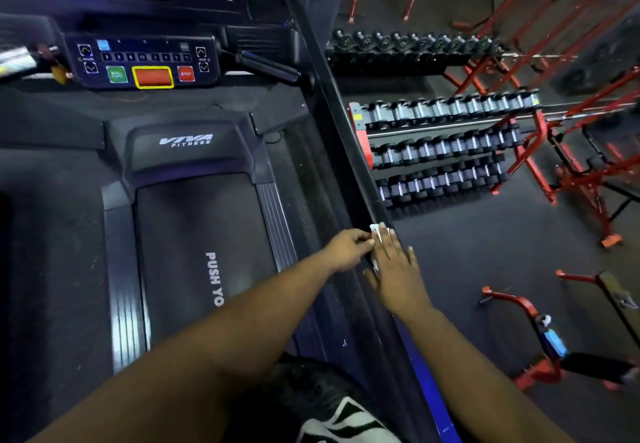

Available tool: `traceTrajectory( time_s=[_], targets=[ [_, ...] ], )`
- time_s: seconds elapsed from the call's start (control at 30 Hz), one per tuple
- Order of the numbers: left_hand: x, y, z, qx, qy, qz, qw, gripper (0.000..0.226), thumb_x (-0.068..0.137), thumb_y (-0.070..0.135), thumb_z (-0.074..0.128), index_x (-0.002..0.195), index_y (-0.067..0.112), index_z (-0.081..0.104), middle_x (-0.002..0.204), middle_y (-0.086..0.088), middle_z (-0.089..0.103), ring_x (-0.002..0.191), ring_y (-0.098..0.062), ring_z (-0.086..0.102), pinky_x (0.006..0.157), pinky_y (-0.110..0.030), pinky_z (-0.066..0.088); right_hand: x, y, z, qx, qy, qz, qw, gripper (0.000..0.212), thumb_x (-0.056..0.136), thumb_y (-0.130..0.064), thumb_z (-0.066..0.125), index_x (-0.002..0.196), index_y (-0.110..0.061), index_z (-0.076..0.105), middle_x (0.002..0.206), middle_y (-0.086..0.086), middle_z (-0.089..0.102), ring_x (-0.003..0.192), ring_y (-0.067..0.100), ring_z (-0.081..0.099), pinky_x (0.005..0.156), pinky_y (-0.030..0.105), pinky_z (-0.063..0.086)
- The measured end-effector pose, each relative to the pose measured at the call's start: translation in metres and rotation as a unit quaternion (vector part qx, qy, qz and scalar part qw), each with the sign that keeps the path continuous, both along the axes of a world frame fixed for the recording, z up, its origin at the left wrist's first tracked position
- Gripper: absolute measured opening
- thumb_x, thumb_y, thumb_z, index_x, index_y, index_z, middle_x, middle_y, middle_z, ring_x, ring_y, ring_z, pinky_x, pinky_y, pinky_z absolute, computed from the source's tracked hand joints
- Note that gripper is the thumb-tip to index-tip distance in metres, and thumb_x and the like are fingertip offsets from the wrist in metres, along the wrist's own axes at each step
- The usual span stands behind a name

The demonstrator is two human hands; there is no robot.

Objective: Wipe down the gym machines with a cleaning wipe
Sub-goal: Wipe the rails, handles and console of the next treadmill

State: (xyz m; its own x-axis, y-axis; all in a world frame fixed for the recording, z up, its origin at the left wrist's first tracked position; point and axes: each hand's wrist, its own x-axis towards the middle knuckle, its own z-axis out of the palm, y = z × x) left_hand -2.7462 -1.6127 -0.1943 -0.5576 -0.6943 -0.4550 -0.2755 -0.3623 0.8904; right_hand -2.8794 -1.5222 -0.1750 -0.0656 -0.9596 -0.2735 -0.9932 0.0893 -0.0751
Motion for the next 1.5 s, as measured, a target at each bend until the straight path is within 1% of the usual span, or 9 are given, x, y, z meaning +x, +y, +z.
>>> traceTrajectory(
  time_s=[0.2,0.37,0.57,0.8,1.03,1.13,1.3,1.43,1.5],
  targets=[
    [0.022,0.02,0.016,0.073,0.094,0.029,0.992,0.012,0.1,0.007,0.062,0.108,0.008,0.07,0.078,0.004,0.069,0.063,0.002,0.063,0.06,-0.012,0.048,0.01,0.021,0.018,-0.054,-0.049,-0.004,0.997,0.076,0.103,-0.042,0.051,0.162,-0.028,0.004,0.17,-0.01,-0.006,0.156,0.012,0.0,0.124,0.047,0.017],
    [0.04,0.045,0.023,0.037,0.085,0.042,0.995,0.006,0.097,0.01,0.065,0.099,0.007,0.07,0.09,-0.004,0.07,0.082,-0.013,0.063,0.077,-0.027,0.051,0.02,0.045,0.031,-0.1,-0.117,-0.003,0.988,0.076,0.099,-0.046,0.058,0.161,-0.029,0.017,0.167,-0.001,0.023,0.149,0.019,0.029,0.116,0.048,0.035],
    [0.048,0.06,0.049,-0.044,0.046,0.049,0.997,0.011,0.091,0.014,0.051,0.088,0.005,0.058,0.085,-0.01,0.059,0.078,-0.02,0.053,0.073,-0.035,0.043,0.025,0.052,0.044,-0.094,-0.28,-0.129,0.946,0.086,0.083,-0.087,0.042,0.155,-0.054,0.01,0.144,-0.017,0.043,0.13,0.013,0.044,0.105,0.046,0.045],
    [0.025,0.055,0.059,-0.113,0.021,0.02,0.993,0.014,0.093,0.005,0.049,0.093,0.006,0.063,0.083,0.0,0.062,0.076,-0.012,0.054,0.072,-0.031,0.044,0.005,0.031,0.046,-0.022,-0.569,-0.228,0.79,0.041,0.097,-0.029,0.068,0.136,-0.035,0.058,0.131,-0.005,0.068,0.121,0.013,0.063,0.105,0.039,0.049],
    [-0.01,0.045,0.04,-0.181,-0.092,0.091,0.975,0.017,0.097,0.021,0.063,0.113,0.025,0.058,0.086,0.01,0.061,0.082,-0.013,0.059,0.077,-0.038,0.053,-0.035,0.0,0.036,-0.111,-0.432,-0.27,0.853,0.011,0.091,-0.014,0.072,0.091,-0.022,0.064,0.091,0.002,0.073,0.086,0.023,0.069,0.072,0.034,0.053],
    [-0.027,0.041,0.033,-0.198,-0.161,0.089,0.963,0.037,0.095,0.022,0.066,0.13,0.024,0.051,0.103,0.006,0.061,0.093,-0.013,0.061,0.074,-0.028,0.048,-0.05,-0.023,0.021,-0.107,-0.308,-0.247,0.913,0.023,0.091,-0.023,0.071,0.111,-0.024,0.06,0.107,-0.002,0.07,0.096,0.021,0.066,0.079,0.036,0.053],
    [-0.042,0.037,0.012,-0.237,-0.24,0.063,0.939,0.055,0.095,0.026,0.063,0.146,0.023,0.043,0.144,-0.002,0.047,0.128,-0.023,0.05,0.1,-0.048,0.049,-0.05,-0.028,-0.004,-0.183,-0.092,-0.118,0.972,0.056,0.086,-0.026,0.076,0.135,-0.018,0.05,0.14,0.011,0.048,0.122,0.033,0.053,0.091,0.048,0.049],
    [-0.036,0.027,0.008,-0.258,-0.274,0.041,0.926,0.061,0.098,0.026,0.06,0.154,0.023,0.036,0.155,0.0,0.038,0.137,-0.023,0.045,0.104,-0.047,0.045,-0.049,-0.004,-0.026,-0.194,-0.131,0.016,0.972,0.045,0.096,-0.015,0.062,0.141,-0.015,0.055,0.154,0.012,0.046,0.137,0.034,0.049,0.103,0.055,0.048],
    [-0.03,0.02,0.005,-0.244,-0.275,0.056,0.928,0.061,0.099,0.027,0.059,0.155,0.021,0.035,0.157,0.0,0.037,0.139,-0.022,0.043,0.106,-0.044,0.042,-0.047,0.0,-0.03,-0.113,-0.142,0.029,0.983,0.053,0.105,-0.026,0.047,0.156,-0.017,0.035,0.166,0.004,0.025,0.152,0.027,0.027,0.115,0.061,0.033]
  ],
)
